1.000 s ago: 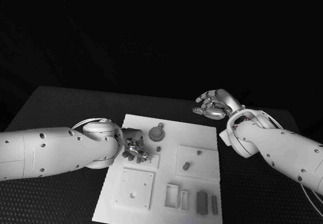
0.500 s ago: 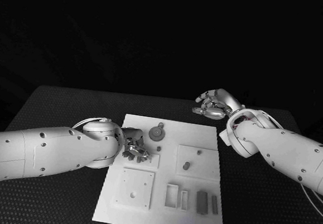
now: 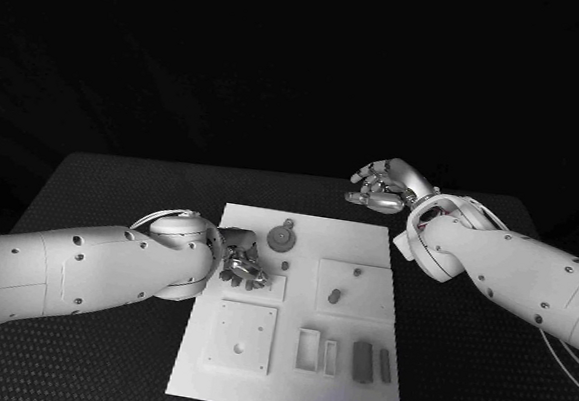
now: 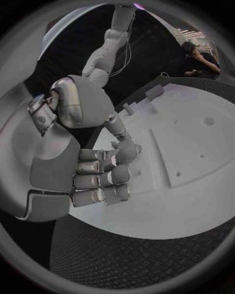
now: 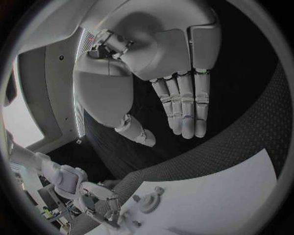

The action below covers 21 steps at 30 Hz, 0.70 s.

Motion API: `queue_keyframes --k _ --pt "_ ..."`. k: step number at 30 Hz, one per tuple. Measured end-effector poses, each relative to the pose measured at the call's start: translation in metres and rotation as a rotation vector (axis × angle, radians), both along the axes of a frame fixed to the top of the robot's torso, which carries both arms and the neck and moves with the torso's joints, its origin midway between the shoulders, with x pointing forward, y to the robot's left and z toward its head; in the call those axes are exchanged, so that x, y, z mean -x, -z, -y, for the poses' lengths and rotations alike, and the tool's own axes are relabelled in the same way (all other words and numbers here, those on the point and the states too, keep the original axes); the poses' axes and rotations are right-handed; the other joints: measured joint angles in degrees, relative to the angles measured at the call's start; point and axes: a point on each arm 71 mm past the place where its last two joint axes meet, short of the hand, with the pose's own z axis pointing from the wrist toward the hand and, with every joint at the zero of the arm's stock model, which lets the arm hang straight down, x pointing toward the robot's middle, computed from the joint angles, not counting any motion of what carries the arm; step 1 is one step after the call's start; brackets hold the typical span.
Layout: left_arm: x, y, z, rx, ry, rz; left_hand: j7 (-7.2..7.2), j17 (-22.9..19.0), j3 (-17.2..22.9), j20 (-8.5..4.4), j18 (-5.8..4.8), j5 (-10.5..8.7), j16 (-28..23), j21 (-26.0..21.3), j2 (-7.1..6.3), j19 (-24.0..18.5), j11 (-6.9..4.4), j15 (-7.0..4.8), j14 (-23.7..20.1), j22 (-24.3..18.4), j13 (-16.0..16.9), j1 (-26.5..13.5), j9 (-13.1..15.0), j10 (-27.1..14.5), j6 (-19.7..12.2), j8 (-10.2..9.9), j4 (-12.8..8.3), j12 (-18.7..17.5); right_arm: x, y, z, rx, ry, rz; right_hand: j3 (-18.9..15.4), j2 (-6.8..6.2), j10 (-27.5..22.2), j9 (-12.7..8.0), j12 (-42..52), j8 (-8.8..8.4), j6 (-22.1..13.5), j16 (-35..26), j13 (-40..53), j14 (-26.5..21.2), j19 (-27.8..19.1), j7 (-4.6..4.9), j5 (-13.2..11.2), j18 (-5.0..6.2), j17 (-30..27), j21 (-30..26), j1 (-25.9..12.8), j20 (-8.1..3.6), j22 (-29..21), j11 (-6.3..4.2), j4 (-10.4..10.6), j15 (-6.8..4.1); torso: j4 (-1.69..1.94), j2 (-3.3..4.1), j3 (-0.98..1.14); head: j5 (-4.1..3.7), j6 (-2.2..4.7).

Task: Assemble the parts on the task board

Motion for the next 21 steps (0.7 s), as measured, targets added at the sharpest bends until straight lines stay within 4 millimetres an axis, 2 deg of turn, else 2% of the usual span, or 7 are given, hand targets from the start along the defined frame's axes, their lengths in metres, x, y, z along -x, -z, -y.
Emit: queue_keyframes --k 2,5,21 --pt "-0.0001 0.0 0.0 0.001 -0.002 -0.001 0.11 -0.02 0.0 -0.01 0.0 0.0 0.0 0.01 -0.26 -0.01 0.0 -0.17 -0.19 0.0 0.0 0.26 -0.04 0.0 -1.09 -0.97 0.0 0.0 0.0 0.0 0.0 0.0 0.0 0.0 0.0 0.0 -0.03 0.0 0.0 0.0 0.0 0.0 -0.07 0.0 0.0 0.0 0.0 0.0 0.0 0.0 0.0 0.0 0.04 -0.03 0.0 0.0 -0.01 0.0 0.0 0.0 -0.04" --pt "-0.0002 0.0 0.0001 0.002 -0.003 -0.002 0.68 -0.05 0.15 -0.01 0.0 0.0 0.0 0.01 -0.46 -0.01 0.68 -0.17 -0.19 0.0 0.0 0.46 -0.63 0.28 -2.01 -2.25 0.33 0.0 0.0 0.0 0.0 0.0 0.0 0.0 0.0 0.0 -0.21 0.0 0.0 0.0 0.0 0.0 -0.07 0.0 0.0 0.0 0.0 0.0 0.0 0.0 0.0 0.0 0.06 -0.21 0.0 0.0 -0.01 -0.01 0.01 0.0 -0.04" --pt "-0.0008 -0.0003 -0.0006 0.012 -0.013 -0.01 0.98 -0.1 -0.03 -0.06 0.0 0.0 0.0 0.04 -0.68 -0.07 1.05 -0.35 -0.4 -0.01 0.01 0.37 -1.41 0.24 -2.32 -3.3 1.55 0.23 0.0001 0.0001 0.0001 0.001 0.0 -0.001 0.0 0.0 -0.43 -0.05 0.0 0.0 0.02 0.0 -0.25 -0.18 0.0 -0.03 0.0 0.0 -0.05 -0.23 0.0 0.0 0.11 0.01 0.0 0.18 -0.01 -0.01 -0.01 -0.04 -0.05"
